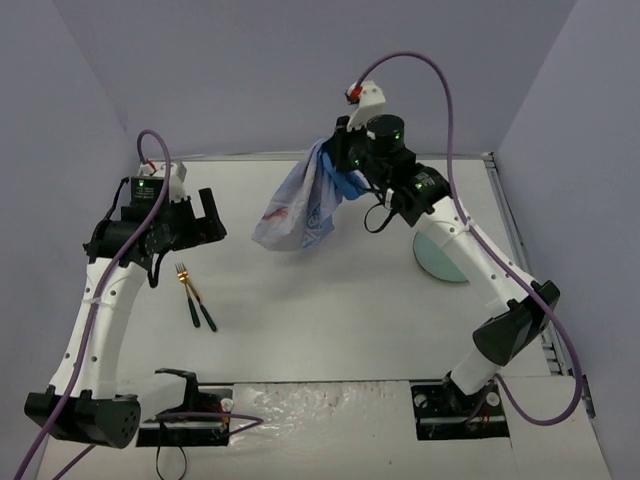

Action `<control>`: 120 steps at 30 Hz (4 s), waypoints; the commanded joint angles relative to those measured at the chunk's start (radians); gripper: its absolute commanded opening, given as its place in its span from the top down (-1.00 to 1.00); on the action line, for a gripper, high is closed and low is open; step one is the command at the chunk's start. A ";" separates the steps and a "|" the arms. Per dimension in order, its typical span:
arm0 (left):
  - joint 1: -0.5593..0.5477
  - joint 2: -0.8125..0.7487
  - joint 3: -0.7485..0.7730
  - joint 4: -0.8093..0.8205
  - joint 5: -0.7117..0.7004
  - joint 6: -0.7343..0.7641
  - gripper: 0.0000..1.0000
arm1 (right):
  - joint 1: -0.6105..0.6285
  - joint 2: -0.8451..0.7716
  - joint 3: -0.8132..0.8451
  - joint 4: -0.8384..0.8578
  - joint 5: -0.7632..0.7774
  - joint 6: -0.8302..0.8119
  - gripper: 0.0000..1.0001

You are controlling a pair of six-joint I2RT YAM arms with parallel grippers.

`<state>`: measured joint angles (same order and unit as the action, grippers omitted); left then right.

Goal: Set the dinner table for one person

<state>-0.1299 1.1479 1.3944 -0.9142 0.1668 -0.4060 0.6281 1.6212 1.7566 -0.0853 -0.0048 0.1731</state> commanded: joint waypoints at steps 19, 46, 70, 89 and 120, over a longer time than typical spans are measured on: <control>-0.022 -0.052 -0.360 0.303 0.175 -0.144 -0.94 | 0.134 -0.621 -0.940 -0.048 0.162 0.212 -0.78; -0.013 -0.077 -0.563 0.274 0.123 -0.174 -0.94 | 0.035 0.650 0.246 -0.129 -0.535 -0.606 -0.79; -0.013 -0.078 -0.592 0.269 0.140 -0.158 -0.94 | 0.064 0.801 0.205 -0.126 -0.542 -0.591 0.25; -0.013 -0.086 -0.522 0.258 0.158 -0.146 -0.94 | 0.101 0.349 0.068 -0.106 -0.345 -0.566 1.00; -0.063 0.125 -0.430 0.456 0.281 -0.198 -0.84 | 0.420 -0.518 -1.080 0.119 0.054 0.067 1.00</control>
<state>-0.1538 1.2986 0.9828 -0.5265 0.4209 -0.5873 1.0050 1.1465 0.7087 -0.0620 -0.0667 0.0904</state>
